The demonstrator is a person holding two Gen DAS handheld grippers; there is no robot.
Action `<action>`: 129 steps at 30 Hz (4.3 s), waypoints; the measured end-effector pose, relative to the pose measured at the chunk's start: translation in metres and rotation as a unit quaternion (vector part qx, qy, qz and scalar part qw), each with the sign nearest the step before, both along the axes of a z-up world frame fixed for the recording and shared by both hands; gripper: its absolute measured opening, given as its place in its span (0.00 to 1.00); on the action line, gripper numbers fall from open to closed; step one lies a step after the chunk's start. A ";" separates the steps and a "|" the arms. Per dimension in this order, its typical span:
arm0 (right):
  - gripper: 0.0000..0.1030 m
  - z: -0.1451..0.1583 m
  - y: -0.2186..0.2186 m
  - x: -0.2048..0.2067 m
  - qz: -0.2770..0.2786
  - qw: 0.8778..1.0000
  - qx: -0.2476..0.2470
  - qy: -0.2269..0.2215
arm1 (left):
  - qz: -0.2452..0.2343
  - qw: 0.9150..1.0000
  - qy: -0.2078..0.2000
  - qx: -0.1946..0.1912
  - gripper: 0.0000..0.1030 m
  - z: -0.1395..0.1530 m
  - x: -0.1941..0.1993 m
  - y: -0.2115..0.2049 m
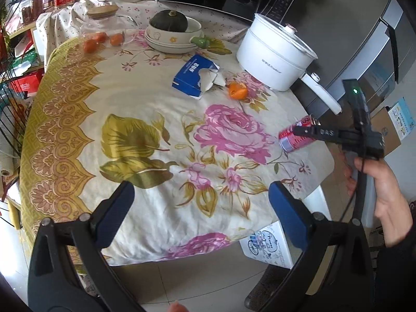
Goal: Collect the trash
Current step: 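Carry the small red can over the white bin and open the right gripper, then reach the left gripper to the blue biscuit box and grasp it, then grasp the orange peel with the right gripper while the left gripper holds the blue box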
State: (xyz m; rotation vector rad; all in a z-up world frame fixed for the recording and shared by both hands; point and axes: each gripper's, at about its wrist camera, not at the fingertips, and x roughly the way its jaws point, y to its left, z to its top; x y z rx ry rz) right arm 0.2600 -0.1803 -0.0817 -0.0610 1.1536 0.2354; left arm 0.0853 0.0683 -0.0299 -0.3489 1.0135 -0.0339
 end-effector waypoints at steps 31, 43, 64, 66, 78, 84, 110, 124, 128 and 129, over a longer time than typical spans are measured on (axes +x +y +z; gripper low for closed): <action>0.74 -0.064 -0.110 -0.145 -0.050 0.995 -0.043 0.074 | -0.074 0.985 0.008 0.157 0.99 -0.061 0.109 -0.041; 0.75 -0.042 -0.122 -0.147 -0.062 0.996 -0.043 0.038 | -0.098 0.964 0.004 0.247 0.99 -0.099 0.217 -0.025; 0.75 -0.041 -0.121 -0.143 -0.089 0.995 -0.040 0.029 | -0.080 0.986 -0.013 0.147 0.74 -0.092 0.199 -0.011; 0.75 -0.041 -0.123 -0.143 -0.092 0.994 -0.041 0.029 | -0.082 0.986 -0.011 0.144 0.74 -0.088 0.195 -0.012; 0.75 -0.027 -0.119 -0.151 -0.096 0.995 -0.021 0.012 | -0.076 0.996 0.000 0.056 0.74 -0.065 0.115 -0.021; 0.75 -0.024 -0.102 -0.138 -0.085 0.996 0.003 0.017 | -0.015 1.000 0.012 0.001 0.74 -0.067 0.075 -0.003; 0.74 -0.063 0.099 0.096 0.005 0.996 0.076 -0.039 | 0.109 0.994 0.007 -0.008 0.74 -0.072 0.051 0.090; 0.31 -0.035 0.083 0.058 0.041 0.996 0.059 -0.055 | 0.077 0.997 0.003 -0.013 0.74 -0.063 0.050 0.069; 0.30 -0.011 0.046 0.008 0.035 0.996 0.059 -0.060 | 0.031 1.000 -0.004 -0.003 0.74 -0.054 0.048 0.038; 0.30 -0.005 0.035 -0.009 0.033 0.996 0.060 -0.061 | 0.013 1.000 -0.008 0.006 0.74 -0.050 0.047 0.027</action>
